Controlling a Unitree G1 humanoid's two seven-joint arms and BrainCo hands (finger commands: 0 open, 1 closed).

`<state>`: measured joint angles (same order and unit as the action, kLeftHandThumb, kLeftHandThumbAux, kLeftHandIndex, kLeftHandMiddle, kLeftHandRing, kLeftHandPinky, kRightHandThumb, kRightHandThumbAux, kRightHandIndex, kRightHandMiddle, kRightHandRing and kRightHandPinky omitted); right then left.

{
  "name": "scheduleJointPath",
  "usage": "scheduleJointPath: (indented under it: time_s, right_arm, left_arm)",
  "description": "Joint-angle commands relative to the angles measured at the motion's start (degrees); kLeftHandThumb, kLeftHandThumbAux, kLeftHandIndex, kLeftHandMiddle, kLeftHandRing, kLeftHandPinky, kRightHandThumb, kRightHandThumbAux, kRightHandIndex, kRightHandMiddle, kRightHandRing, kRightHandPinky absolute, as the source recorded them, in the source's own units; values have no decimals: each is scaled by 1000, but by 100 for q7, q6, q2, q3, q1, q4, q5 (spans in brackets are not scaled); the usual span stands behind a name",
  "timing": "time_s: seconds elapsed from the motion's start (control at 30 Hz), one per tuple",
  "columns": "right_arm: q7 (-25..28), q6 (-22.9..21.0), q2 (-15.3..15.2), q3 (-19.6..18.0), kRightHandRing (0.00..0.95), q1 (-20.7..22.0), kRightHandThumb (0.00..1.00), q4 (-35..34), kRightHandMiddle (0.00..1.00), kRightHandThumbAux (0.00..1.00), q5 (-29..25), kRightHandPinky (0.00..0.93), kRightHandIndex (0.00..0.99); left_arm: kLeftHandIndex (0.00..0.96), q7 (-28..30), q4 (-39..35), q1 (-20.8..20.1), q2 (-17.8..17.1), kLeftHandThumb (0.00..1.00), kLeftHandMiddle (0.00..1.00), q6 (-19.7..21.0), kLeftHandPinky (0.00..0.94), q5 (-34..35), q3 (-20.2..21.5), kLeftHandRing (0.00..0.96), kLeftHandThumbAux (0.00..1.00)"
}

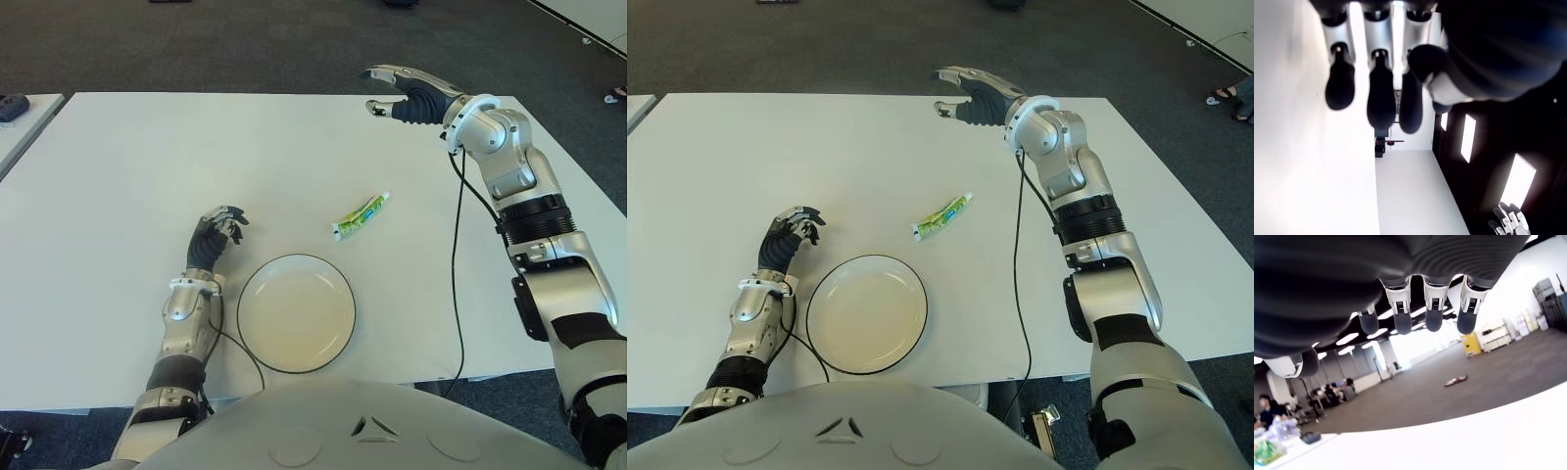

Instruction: Put the toothpaste on the table into the plate.

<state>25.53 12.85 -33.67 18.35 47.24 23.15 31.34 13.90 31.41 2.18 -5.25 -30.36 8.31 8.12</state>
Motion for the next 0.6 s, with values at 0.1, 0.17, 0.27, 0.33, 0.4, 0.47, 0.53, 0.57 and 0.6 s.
scheduleJointPath:
  time_s: [0.1,0.17,0.27,0.33,0.4,0.47,0.53,0.57,0.6]
  right_arm:
    - [-47,680,-291,416,0,30,560,328,0,244,480,0,0]
    - [-203,1031,-432,476,0,-92,558,522,0,238,564,0,0]
    - [-483,1458,-580,530,0,-231,556,772,0,232,680,0,0]
    - [-771,1724,-670,552,0,-337,553,891,0,228,796,0,0]
    - [-1148,1971,-762,580,0,-425,556,950,0,226,981,0,0]
    - [-1460,2154,-831,613,0,-472,563,998,0,222,1150,0,0]
    - [-1707,2305,-904,646,0,-528,564,1014,0,219,1306,0,0]
    - [-1811,2367,-936,661,0,-554,562,1020,0,215,1373,0,0]
    - [-1925,2444,-980,674,0,-594,560,1021,0,212,1446,0,0]
  left_arm:
    - [416,-57,68,-27,-4,836,518,74,674,-66,-13,674,674]
    - [416,-50,66,-26,7,836,518,68,674,-61,-10,675,674]
    - [417,-48,56,-20,12,836,518,68,675,-60,-10,677,674]
    - [417,-60,35,-9,13,836,519,66,683,-73,-13,680,674]
    - [418,-72,27,-1,15,836,519,47,687,-86,-12,683,674]
    - [418,-74,29,3,15,836,520,31,689,-89,-10,685,673]
    - [418,-50,27,7,19,836,520,49,685,-57,-2,685,673]
    - [418,-40,27,9,21,836,520,56,680,-42,2,683,674]
    - [418,-33,28,11,25,836,519,52,677,-29,6,682,674]
